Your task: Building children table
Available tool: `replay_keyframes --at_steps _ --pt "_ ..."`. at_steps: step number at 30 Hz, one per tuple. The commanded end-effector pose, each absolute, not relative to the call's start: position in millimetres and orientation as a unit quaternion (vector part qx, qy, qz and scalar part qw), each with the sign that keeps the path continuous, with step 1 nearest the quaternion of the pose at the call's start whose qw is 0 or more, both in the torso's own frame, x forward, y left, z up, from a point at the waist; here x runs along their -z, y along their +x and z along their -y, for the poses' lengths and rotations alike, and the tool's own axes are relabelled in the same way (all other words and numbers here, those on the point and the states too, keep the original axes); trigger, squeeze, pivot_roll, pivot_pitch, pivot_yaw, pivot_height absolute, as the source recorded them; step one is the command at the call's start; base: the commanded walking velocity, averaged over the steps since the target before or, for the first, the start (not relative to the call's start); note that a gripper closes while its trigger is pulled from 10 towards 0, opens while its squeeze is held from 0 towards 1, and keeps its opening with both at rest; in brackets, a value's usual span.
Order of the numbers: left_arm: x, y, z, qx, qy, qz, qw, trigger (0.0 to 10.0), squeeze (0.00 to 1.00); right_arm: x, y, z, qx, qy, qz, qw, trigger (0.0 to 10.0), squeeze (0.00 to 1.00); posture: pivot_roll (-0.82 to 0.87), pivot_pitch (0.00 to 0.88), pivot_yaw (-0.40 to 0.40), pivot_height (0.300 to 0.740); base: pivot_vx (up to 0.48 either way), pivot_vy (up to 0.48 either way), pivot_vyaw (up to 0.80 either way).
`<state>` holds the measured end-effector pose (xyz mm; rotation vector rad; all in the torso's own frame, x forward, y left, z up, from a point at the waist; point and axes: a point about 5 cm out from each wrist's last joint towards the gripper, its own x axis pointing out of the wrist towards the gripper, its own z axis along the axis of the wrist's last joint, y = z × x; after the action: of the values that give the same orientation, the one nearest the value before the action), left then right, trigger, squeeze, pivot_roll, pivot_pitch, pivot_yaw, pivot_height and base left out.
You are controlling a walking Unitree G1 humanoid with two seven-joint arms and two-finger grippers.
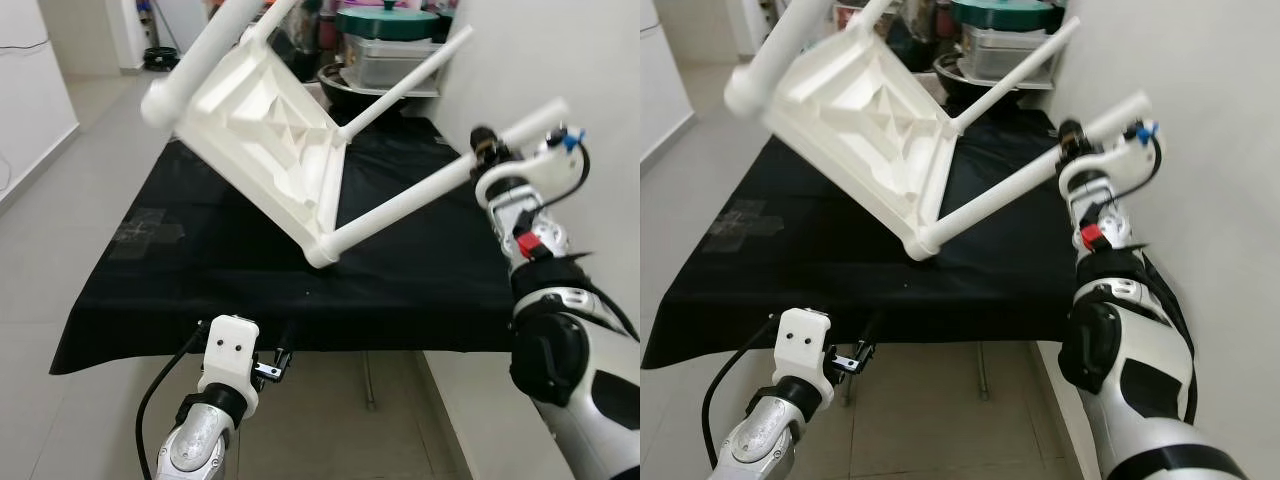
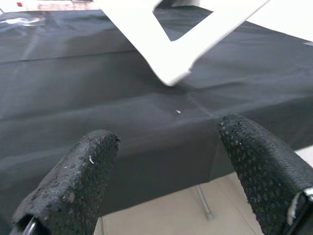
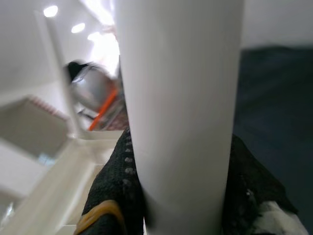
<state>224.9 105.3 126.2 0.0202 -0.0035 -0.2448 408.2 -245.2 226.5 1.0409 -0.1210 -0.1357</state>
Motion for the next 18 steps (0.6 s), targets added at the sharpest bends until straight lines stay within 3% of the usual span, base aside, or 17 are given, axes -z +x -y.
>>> replay_keyframes --at_steps 1,5,7,8,18 --pt "-125.1 221.7 -103.9 0.13 0.012 -0.007 0.991 10.0 0.0 -182.0 403.4 230.3 0.097 0.54 -0.03 0.836 0.0 0.0 0.09 0.089 -0.069 0.74 0.0 0.0 0.0" --pt "-126.2 218.4 -105.0 0.134 0.017 -0.01 0.991 10.0 0.0 -147.1 398.8 193.2 0.089 0.563 -0.103 0.815 0.0 0.0 0.1 0.108 -0.062 0.74 0.0 0.0 0.0" --pt "-126.2 218.2 -105.1 0.134 0.017 -0.01 0.991 10.0 0.0 -146.8 399.0 190.7 0.086 0.566 -0.104 0.813 0.0 0.0 0.1 0.108 -0.062 0.74 0.0 0.0 0.0" --pt "-126.9 217.5 -106.1 0.134 0.018 -0.011 0.991 10.0 0.0 -140.8 398.6 176.3 0.09 0.58 -0.13 0.799 0.0 0.0 0.1 0.118 -0.057 0.74 0.0 0.0 0.0" --pt "-129.2 215.5 -106.7 0.139 0.025 -0.013 0.99 10.0 0.0 -144.2 401.6 123.3 0.042 0.609 -0.173 0.773 0.0 0.0 0.11 0.131 -0.054 0.74 0.0 0.0 0.0"
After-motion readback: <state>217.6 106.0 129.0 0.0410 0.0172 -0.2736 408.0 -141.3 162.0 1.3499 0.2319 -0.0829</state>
